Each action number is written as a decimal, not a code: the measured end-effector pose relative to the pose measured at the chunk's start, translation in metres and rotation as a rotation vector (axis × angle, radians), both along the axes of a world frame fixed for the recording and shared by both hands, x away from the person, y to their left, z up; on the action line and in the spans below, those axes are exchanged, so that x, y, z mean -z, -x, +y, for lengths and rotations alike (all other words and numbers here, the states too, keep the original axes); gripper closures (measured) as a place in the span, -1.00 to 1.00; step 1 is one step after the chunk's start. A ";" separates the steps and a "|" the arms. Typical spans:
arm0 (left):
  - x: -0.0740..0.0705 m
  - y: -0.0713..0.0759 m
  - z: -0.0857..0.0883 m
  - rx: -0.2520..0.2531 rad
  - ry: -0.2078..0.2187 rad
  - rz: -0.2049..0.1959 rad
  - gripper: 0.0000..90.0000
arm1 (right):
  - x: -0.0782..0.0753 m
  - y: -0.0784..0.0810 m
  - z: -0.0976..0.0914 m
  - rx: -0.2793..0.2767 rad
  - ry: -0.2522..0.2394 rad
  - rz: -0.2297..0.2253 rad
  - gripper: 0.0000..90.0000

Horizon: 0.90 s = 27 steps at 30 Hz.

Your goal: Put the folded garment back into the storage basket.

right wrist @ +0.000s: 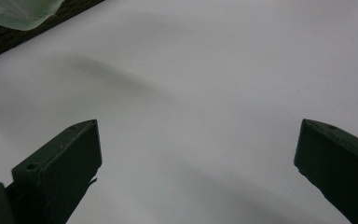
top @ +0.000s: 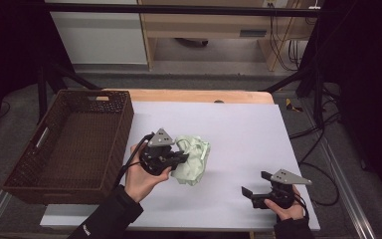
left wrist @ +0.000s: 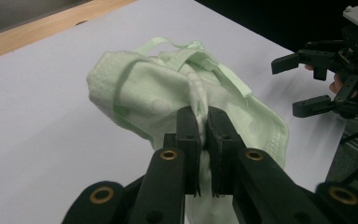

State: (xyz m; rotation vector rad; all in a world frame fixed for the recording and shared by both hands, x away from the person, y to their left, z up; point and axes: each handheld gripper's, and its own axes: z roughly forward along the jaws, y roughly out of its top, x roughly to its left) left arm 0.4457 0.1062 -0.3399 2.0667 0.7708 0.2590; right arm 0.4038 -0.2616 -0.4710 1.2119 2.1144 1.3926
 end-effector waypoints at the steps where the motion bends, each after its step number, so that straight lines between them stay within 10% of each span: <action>1: 0.000 0.000 0.001 -0.001 0.000 0.001 0.86 | 0.000 0.000 0.000 0.001 0.000 0.000 -0.97; 27: -0.018 -0.002 0.046 -0.055 -0.004 0.004 0.86 | 0.000 0.000 0.000 -0.003 0.006 -0.003 -0.97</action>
